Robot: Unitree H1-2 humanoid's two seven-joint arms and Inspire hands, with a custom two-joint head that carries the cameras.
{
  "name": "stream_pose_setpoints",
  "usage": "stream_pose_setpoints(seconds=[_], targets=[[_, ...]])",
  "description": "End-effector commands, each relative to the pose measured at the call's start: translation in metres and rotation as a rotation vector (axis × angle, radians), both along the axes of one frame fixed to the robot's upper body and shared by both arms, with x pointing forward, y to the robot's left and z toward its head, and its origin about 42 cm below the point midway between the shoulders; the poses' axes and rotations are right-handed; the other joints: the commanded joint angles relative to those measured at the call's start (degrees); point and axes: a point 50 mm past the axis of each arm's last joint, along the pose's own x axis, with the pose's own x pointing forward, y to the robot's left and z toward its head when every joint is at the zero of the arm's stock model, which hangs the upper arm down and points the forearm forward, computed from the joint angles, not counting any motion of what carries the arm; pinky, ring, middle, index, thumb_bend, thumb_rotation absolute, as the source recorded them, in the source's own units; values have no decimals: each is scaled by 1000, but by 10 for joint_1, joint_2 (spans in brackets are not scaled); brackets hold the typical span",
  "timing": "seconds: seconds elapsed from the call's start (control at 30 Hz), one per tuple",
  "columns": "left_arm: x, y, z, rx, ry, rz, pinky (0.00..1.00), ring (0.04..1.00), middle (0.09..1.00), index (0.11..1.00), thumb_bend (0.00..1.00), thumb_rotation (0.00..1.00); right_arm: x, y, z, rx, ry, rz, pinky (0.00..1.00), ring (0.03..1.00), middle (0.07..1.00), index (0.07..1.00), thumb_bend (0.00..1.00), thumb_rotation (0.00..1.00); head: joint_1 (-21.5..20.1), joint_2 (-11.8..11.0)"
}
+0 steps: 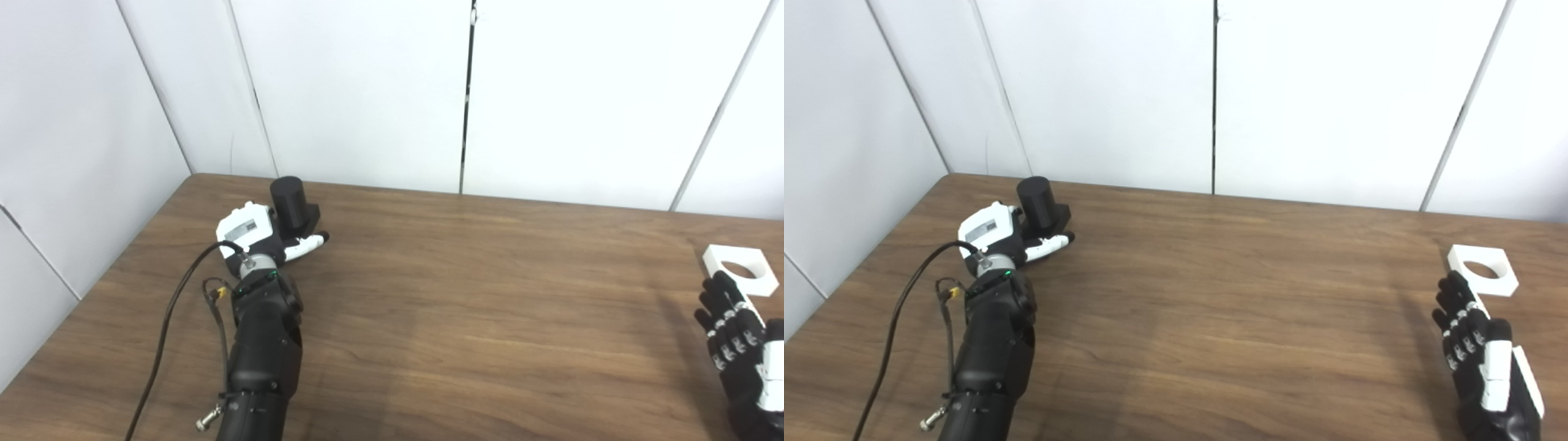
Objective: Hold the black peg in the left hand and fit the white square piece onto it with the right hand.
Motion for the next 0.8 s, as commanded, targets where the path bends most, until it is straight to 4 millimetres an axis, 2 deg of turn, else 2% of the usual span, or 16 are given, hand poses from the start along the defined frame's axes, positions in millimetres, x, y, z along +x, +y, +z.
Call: stream_pose_setpoints(seconds=[0.0, 0.5, 0.77], targets=[[14, 2, 33, 62, -84, 3, 1000, 1000, 1000, 887, 866, 758, -10, -3, -20, 17, 41, -2, 974, 974, 946, 934, 729, 1000, 2, 0], [19, 5, 35, 88, -64, 27, 1000, 1000, 1000, 901, 851, 740, -15, -8, -21, 20, 46, -3, 964, 970, 939, 928, 741, 1000, 7, 8], [19, 17, 33, 104, -60, 50, 1000, 1000, 999, 920, 839, 729, -17, -11, -22, 16, 49, 2, 971, 970, 939, 922, 744, 1000, 10, 12]])
